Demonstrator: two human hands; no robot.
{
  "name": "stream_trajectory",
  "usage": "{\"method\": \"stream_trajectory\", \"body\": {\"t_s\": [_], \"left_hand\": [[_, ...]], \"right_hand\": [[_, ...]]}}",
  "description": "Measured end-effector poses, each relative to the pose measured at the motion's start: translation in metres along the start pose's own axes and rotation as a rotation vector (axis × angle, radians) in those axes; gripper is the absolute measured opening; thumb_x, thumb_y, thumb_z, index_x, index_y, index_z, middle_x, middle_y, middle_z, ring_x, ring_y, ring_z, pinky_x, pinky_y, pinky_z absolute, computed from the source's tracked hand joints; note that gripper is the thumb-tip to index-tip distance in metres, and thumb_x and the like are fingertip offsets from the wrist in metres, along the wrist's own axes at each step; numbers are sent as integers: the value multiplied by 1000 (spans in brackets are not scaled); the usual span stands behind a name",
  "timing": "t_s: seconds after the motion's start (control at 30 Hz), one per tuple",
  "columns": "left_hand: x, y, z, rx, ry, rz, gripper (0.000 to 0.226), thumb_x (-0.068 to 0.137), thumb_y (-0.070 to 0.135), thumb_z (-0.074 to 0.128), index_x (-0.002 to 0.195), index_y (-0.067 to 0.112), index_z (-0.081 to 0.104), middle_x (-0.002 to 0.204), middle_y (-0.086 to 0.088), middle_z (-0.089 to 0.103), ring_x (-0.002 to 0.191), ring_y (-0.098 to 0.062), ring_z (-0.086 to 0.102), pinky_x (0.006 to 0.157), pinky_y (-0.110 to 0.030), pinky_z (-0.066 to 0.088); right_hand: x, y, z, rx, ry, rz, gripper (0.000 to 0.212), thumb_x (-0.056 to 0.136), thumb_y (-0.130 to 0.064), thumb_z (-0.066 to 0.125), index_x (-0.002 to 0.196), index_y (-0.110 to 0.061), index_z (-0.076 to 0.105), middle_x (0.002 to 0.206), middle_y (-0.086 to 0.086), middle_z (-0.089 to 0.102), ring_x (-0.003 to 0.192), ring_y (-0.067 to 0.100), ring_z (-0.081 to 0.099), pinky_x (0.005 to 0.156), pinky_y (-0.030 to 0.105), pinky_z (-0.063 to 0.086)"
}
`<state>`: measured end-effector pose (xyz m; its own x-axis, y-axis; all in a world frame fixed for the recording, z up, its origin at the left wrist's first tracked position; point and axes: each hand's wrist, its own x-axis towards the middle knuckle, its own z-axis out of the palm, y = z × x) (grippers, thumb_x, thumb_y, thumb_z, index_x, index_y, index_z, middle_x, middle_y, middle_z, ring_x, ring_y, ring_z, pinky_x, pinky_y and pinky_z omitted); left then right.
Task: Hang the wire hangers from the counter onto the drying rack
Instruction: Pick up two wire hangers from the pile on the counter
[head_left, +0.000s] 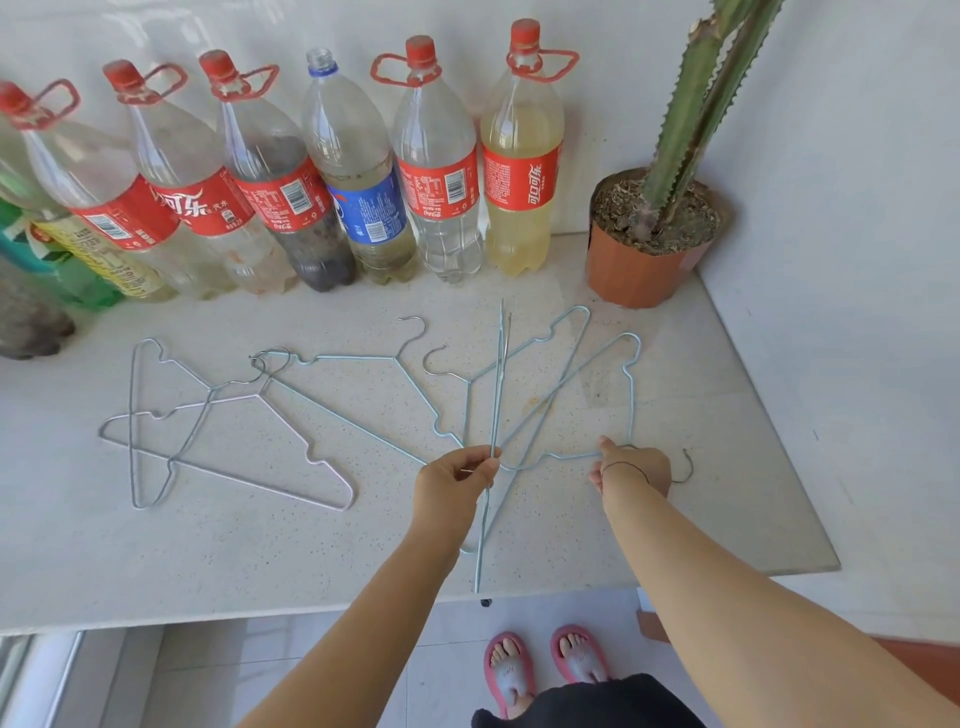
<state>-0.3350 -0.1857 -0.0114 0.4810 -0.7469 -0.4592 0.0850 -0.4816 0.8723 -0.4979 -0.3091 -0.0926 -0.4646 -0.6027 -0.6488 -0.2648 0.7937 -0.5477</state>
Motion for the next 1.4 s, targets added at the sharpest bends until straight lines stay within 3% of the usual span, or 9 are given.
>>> {"method": "stream_trajectory", "body": {"t_s": [0.2, 0.33, 0.43, 0.53, 0.6, 0.8, 0.9, 1.23, 1.4], "left_hand": [[2, -2, 0, 4, 2, -13, 11, 84, 18, 68, 92, 22, 75, 74, -1, 67, 70, -14, 55, 77, -32, 50], [1, -4, 3, 12, 1, -10, 11, 84, 19, 68, 86, 28, 73, 73, 1, 68, 69, -12, 57, 77, -30, 50], [2, -3, 4, 6, 1, -13, 11, 85, 17, 67, 92, 22, 74, 74, 1, 69, 69, -11, 58, 80, -29, 51], [2, -2, 6, 3, -8, -11, 13, 86, 15, 66, 96, 18, 74, 78, 0, 70, 71, -11, 60, 78, -26, 51], [4, 0, 7, -14, -16, -7, 14, 86, 13, 66, 97, 15, 73, 79, 0, 70, 72, -12, 62, 73, -22, 51], [4, 11, 15, -62, -21, 3, 12, 86, 11, 65, 95, 16, 72, 78, -1, 69, 69, -13, 62, 70, -23, 49], [1, 21, 18, -98, -16, 15, 12, 86, 11, 65, 95, 16, 72, 78, -1, 68, 70, -13, 61, 70, -23, 48], [-25, 44, 6, -236, 69, 64, 13, 86, 9, 65, 95, 15, 73, 75, 1, 68, 69, -14, 60, 71, -25, 48], [-50, 54, -18, -361, 189, 110, 16, 88, 6, 61, 88, 18, 71, 72, 3, 66, 64, -11, 58, 65, -18, 49]], "right_hand": [[10, -2, 0, -132, -107, 53, 52, 86, -49, 56, 50, -11, 51, 46, 2, 54, 32, 19, 40, 41, 20, 32], [3, -8, -6, -132, -244, 68, 51, 91, -30, 46, 45, -12, 37, 29, -2, 39, 17, 12, 26, 32, 15, 23], [-2, -5, -14, 160, -256, 40, 37, 84, -16, 49, 49, -6, 44, 41, 5, 51, 30, 15, 38, 37, 20, 33], [-11, -4, -25, 461, -319, -5, 7, 85, -2, 50, 79, -1, 54, 53, 12, 61, 37, 16, 51, 44, 24, 46], [-16, -4, -35, 565, -364, -67, 13, 87, 3, 51, 97, -5, 49, 49, 10, 62, 35, 15, 52, 39, 23, 44], [-43, -17, -62, 416, -430, -371, 16, 89, 0, 52, 104, -3, 55, 73, 17, 61, 52, 15, 52, 44, 19, 41], [-55, -27, -69, 400, -456, -463, 18, 87, 3, 53, 103, -3, 58, 73, 13, 59, 51, 6, 54, 48, 12, 44], [-99, -62, -75, 250, -657, -636, 21, 89, -6, 55, 104, -17, 65, 66, 3, 58, 60, 12, 49, 52, 15, 41], [-130, -78, -67, 246, -821, -705, 18, 89, -18, 59, 91, -4, 70, 62, 3, 53, 59, 13, 41, 53, 20, 35]]}}
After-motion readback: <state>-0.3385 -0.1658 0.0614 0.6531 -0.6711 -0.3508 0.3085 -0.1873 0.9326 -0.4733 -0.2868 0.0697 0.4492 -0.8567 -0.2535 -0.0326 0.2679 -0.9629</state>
